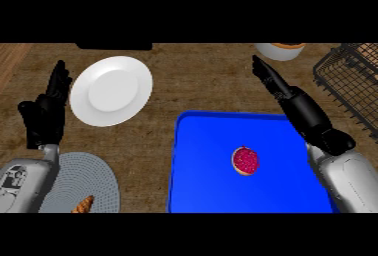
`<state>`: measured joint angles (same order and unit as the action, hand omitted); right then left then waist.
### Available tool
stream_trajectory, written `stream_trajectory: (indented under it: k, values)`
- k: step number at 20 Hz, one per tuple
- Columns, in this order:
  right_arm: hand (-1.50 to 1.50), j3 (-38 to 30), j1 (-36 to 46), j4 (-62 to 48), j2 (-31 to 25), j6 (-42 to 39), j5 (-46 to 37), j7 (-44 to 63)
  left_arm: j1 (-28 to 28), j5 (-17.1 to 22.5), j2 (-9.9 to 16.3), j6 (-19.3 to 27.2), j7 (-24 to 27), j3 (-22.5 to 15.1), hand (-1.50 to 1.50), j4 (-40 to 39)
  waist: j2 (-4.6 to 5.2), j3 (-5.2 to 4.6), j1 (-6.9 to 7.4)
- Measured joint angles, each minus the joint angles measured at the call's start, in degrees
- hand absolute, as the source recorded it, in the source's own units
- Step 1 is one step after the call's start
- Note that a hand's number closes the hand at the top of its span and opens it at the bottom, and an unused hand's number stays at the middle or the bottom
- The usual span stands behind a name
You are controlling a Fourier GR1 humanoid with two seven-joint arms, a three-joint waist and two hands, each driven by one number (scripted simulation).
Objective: Pick the cupcake from the tray and place it in the tiered basket
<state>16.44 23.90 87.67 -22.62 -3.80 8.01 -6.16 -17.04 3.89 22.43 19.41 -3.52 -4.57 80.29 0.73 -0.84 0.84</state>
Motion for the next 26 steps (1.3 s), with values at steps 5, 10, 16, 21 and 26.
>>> stream_trajectory:
  k: [5,10,16,21,26]
  values:
    - [1.5,-3.3,-2.6,-1.7,2.8,-2.1,7.0,3.0,2.4,-1.8,1.5,-1.5,1.2,-0.1,0.0,-0.5,-0.51,0.62,-0.59]
    - [-1.5,-8.9,-8.7,-6.2,1.7,7.8,5.0,6.9,5.0,-2.2,2.3,-2.7,1.3,-0.8,0.0,-1.1,-0.73,0.84,-2.95]
    - [-1.5,-11.4,-18.0,2.0,-1.3,15.7,1.0,14.8,8.0,-3.2,2.3,-4.2,0.3,-1.7,0.0,1.6,-0.95,0.83,-2.0]
    - [-1.5,-10.5,-19.4,11.1,-11.0,8.5,0.4,24.7,8.5,-2.8,2.8,-5.8,0.4,-1.0,0.0,1.7,-1.03,0.72,-1.62]
    - [-1.5,-7.1,-14.9,16.6,-19.9,-1.8,1.4,36.1,7.4,-3.2,2.3,-6.2,0.1,-1.3,0.0,1.6,-0.91,0.66,-0.9]
